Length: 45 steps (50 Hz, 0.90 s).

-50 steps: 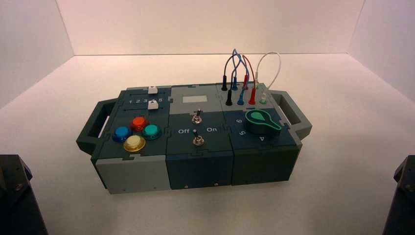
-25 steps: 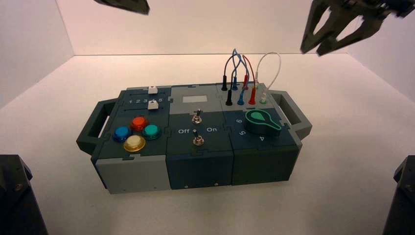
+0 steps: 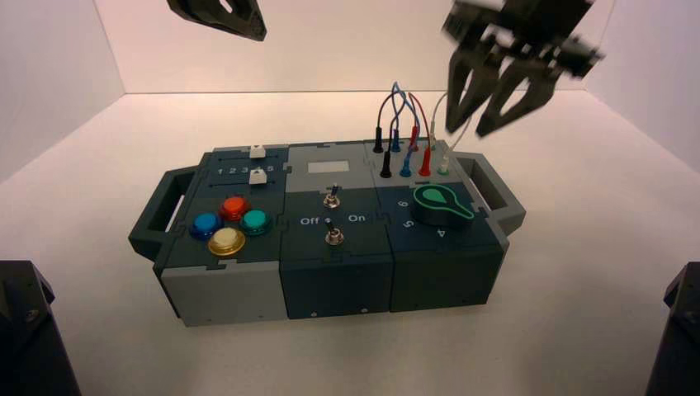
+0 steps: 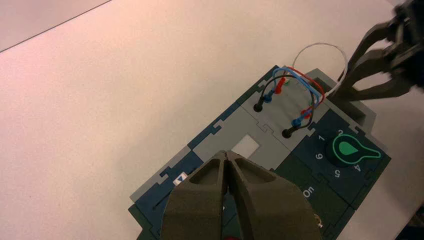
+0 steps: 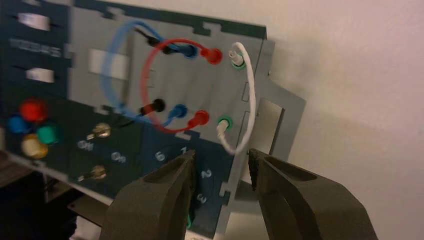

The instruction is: Pull the white wire.

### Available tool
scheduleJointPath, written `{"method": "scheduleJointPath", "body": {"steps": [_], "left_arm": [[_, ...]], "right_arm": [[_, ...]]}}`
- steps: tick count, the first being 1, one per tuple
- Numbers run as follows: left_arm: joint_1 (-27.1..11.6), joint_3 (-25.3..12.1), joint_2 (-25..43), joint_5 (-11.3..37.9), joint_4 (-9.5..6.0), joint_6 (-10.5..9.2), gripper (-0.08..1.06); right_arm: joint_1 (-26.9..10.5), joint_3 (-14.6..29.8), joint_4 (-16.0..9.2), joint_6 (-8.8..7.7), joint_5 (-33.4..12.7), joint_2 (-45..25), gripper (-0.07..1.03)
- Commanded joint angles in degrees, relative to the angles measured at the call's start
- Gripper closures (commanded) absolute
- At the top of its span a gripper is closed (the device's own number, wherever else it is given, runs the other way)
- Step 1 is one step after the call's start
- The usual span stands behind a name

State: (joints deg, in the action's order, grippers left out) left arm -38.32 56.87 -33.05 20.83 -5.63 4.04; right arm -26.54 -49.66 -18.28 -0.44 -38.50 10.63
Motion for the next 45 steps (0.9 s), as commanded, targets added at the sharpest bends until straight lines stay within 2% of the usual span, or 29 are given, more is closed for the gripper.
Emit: {"method": "scheduleJointPath", "body": {"steps": [1,7,12,20,29,45], "left_arm": [[-0.18,-1.76,-0.26,-0.18,0.00,0.35,1.01],[-0.18,-1.85,-0.18,-0.18,0.00,0.35,1.01],[-0.18,-2.02,0.00,-0.18,0.00,0.35,1.01],[-0.18,-2.11,0.09,-0.26,0.09,0.35,1.01],[-0.18,-2.37,0.09,-0.26,0.09,0.35,1.01],[-0.18,-2.37,0.09,-0.18,0.00,0.35,1.01]], "right_arm": [[-0.18,2.29,-0.44,-0.09,1.05,-2.02,0.40],[-0.18,3.25,-0.35,-0.09,1.14,-3.78,0.40],[-0.18,3.87,-0.70,-0.09,1.23,-4.92,0.45],[-0.18,3.69,-0.79,-0.09,1.14,-6.33,0.66],[-0.18,2.90,-0.79,-0.09,0.62,-7.91,1.00],[-0.18,2.20,-0.70,0.35,0.09,-2.55,0.98]]}}
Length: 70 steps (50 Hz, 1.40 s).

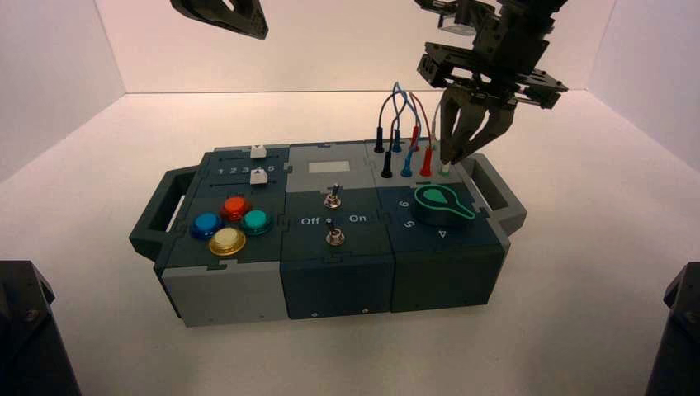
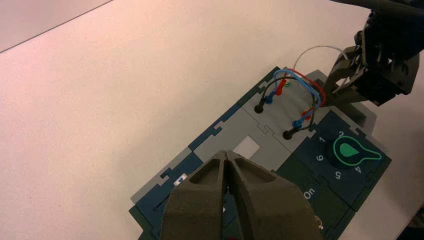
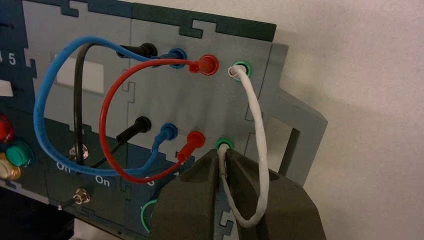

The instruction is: Pull the white wire.

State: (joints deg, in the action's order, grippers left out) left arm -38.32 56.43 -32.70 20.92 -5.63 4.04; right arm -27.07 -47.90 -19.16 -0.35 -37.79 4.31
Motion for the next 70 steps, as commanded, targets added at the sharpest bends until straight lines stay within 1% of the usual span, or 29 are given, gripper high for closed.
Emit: {"method": "scheduleJointPath", "body": {"steps": [1,10,18,23,31,35,37,40,44,48,50,52,53,54,55,56,57,59,70], "left_arm": [[-0.18,-1.93,-0.26,-0.26,0.00,0.35,1.01],[-0.18,-2.11,-0.18,-0.18,0.09,0.35,1.01],[-0.18,-2.11,-0.35,0.00,0.00,0.35,1.01],[-0.18,-2.20,-0.44,0.26,0.00,0.35,1.01],[-0.18,-2.46,-0.62,0.79,0.00,0.35,1.01],[-0.18,-2.46,-0.79,1.05,0.09,0.26,1.01],[-0.18,-2.29,-1.14,1.05,0.00,0.35,1.01],[-0.18,-2.29,-1.23,1.05,0.00,0.35,1.01],[-0.18,-2.37,-1.41,1.05,0.00,0.35,1.01],[-0.18,-2.46,-1.41,1.05,0.09,0.35,1.01],[-0.18,-2.46,-1.41,1.05,0.00,0.26,1.01],[-0.18,-2.46,-1.41,1.05,0.09,0.35,1.01],[-0.18,-2.46,-1.41,1.05,0.09,0.35,1.01],[-0.18,-2.46,-1.41,1.14,0.00,0.35,1.01],[-0.18,-2.46,-1.41,1.14,0.00,0.35,1.01],[-0.18,-2.46,-1.41,1.23,0.00,0.35,1.01],[-0.18,-2.46,-1.41,1.32,0.09,0.26,1.01],[-0.18,-2.55,-1.41,1.32,0.09,0.35,1.01],[-0.18,-2.90,-1.76,1.32,0.00,0.26,1.01]], "right_arm": [[0.35,0.44,0.18,0.26,-0.79,4.39,0.98],[0.35,0.79,0.88,1.14,-1.67,7.38,0.98],[0.44,0.70,1.14,1.23,-3.08,7.73,0.98],[0.70,0.35,2.11,1.49,-4.48,7.91,0.98],[0.79,-0.18,3.69,2.64,-5.98,8.09,0.98],[0.79,-0.70,4.57,3.43,-6.24,8.44,0.98],[0.79,-0.97,5.89,4.31,-6.42,8.88,0.98],[0.79,-1.32,6.77,4.83,-6.68,9.05,0.98],[0.88,-1.58,7.38,4.92,-7.73,9.14,0.98],[0.88,-2.02,7.29,4.66,-8.53,9.32,0.98],[0.88,-2.29,7.38,4.66,-8.79,9.58,0.94],[0.88,-2.55,7.29,4.66,-8.96,9.93,0.88],[0.88,-2.81,7.29,4.66,-9.05,10.20,0.83],[0.88,-2.90,7.29,4.66,-9.14,10.37,0.80],[0.88,-2.90,7.29,4.66,-9.14,10.37,0.80],[0.88,-3.52,7.29,4.66,-9.23,11.07,0.64],[0.88,-4.04,7.29,4.75,-9.23,11.78,0.57],[0.88,-4.48,7.29,4.66,-9.23,12.57,0.54],[0.88,-6.86,6.86,4.75,-9.49,17.23,0.54]]}}
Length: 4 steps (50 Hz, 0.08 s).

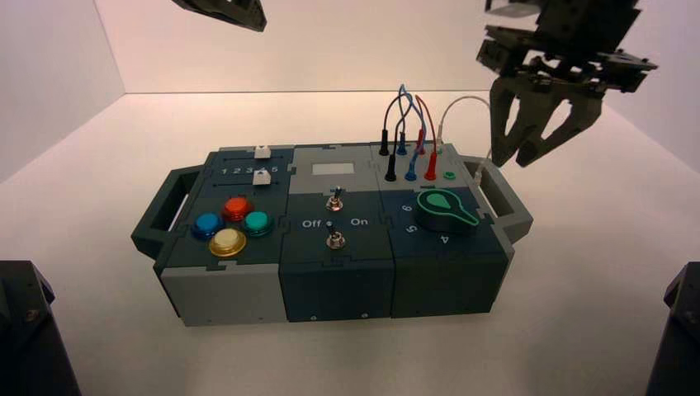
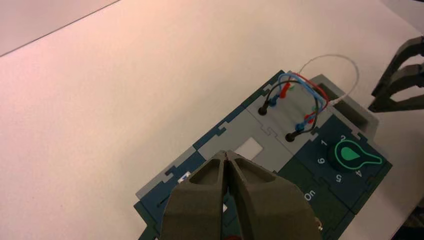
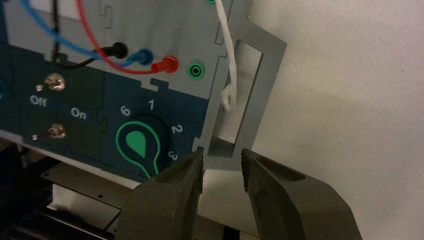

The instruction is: Pull the white wire.

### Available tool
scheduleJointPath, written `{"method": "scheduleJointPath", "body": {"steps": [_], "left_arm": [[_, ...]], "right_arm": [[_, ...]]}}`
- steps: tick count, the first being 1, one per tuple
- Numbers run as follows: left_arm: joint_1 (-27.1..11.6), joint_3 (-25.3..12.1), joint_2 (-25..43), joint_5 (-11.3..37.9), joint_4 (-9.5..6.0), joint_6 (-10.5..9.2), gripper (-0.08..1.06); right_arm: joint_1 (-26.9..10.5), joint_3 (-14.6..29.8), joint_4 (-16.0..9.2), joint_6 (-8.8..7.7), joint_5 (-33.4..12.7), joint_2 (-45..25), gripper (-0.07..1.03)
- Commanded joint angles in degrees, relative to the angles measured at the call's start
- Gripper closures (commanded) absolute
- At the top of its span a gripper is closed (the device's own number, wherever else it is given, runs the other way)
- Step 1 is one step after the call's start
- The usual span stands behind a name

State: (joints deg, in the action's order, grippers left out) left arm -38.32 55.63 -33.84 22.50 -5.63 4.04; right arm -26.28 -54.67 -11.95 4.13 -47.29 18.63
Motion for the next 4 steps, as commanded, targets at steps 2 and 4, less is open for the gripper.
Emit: {"method": "scheduleJointPath", "body": {"steps": [2,4], "left_arm": [[-0.18,-2.11,-0.70,-0.26,0.09,0.35,1.01],[-0.18,-2.11,-0.70,-0.26,0.00,0.26,1.01]], "right_arm": [[0.09,-0.09,-0.35,0.26,-0.18,3.52,0.54],[0.09,-0.26,-0.44,0.26,-0.44,4.13,0.54]]}}
